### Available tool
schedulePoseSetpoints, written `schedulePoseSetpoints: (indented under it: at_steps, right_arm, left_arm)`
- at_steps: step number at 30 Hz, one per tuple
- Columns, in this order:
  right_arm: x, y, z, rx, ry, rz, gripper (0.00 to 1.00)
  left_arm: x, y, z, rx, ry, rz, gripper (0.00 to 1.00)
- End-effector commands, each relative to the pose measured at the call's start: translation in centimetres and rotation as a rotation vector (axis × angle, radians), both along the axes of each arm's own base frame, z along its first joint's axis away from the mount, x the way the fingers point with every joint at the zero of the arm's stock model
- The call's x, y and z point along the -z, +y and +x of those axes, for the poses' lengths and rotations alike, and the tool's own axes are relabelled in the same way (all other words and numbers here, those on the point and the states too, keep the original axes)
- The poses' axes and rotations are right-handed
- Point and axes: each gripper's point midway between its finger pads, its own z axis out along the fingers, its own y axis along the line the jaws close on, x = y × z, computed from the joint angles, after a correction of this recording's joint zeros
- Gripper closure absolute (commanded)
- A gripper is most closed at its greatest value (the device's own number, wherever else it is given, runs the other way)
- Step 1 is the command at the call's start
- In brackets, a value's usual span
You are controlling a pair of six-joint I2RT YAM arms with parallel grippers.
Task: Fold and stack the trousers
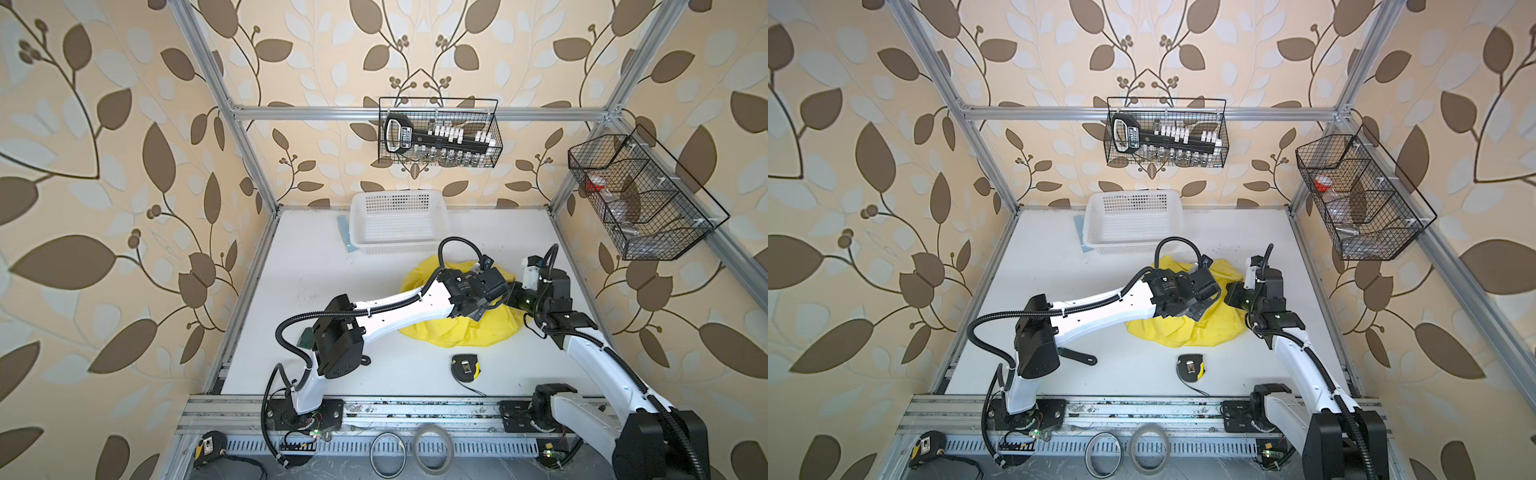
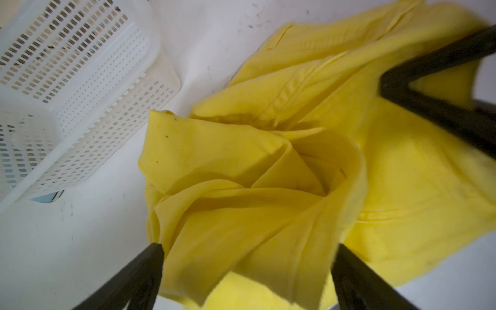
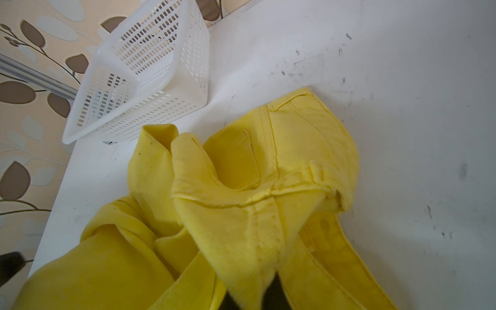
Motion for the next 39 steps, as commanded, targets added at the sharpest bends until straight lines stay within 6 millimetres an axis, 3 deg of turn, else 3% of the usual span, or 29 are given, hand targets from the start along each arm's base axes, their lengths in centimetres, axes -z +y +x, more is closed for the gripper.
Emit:
schedulePoseSetpoints:
  at_steps: [1, 4, 10, 14, 20, 27, 31, 35, 39]
  right_arm:
    - [-0.1, 0.1, 0.3, -0.008, -0.022, 0.002, 1.0]
    - [-0.1, -0.1, 0.3, -0.003, -0.024, 0.0, 1.0]
    - [-0.1, -0.5, 0.4, 0.007, -0.025, -0.011, 1.0]
    - [-1.1, -1.4, 0.7, 0.039, -0.049, -0.029, 1.0]
    - [-4.6, -5.3, 1.1, 0.158, -0.121, -0.095, 1.0]
    - [-10.4, -9.1, 2.1, 0.261, -0.221, -0.153, 1.0]
    - [-12.9, -10.7, 2.2, 0.334, -0.259, -0.2, 1.0]
    - [-13.1, -10.9, 2.2, 0.338, -0.252, -0.199, 1.0]
    - [-10.1, -10.5, 2.2, 0.316, -0.184, -0.181, 1.0]
  left_arm:
    - [0.6, 1.0, 0.3, 0.03, 0.081, 0.014, 0.08]
    - [1.7, 2.6, 1.3, -0.011, 0.132, 0.024, 0.27]
    - [1.7, 3.9, 2.1, -0.02, 0.206, -0.046, 0.99]
    - [0.4, 6.5, 3.2, -0.061, 0.17, -0.016, 1.0]
    - [-3.8, 13.7, 5.7, -0.179, 0.064, 0.055, 1.0]
    - [-9.9, 24.9, 8.5, -0.411, -0.047, 0.096, 1.0]
    - [-11.9, 31.6, 8.4, -0.564, -0.055, 0.087, 1.0]
    - [-12.3, 37.2, 7.2, -0.693, -0.049, 0.074, 1.0]
    - [-9.5, 41.0, 5.9, -0.795, 0.021, 0.093, 1.0]
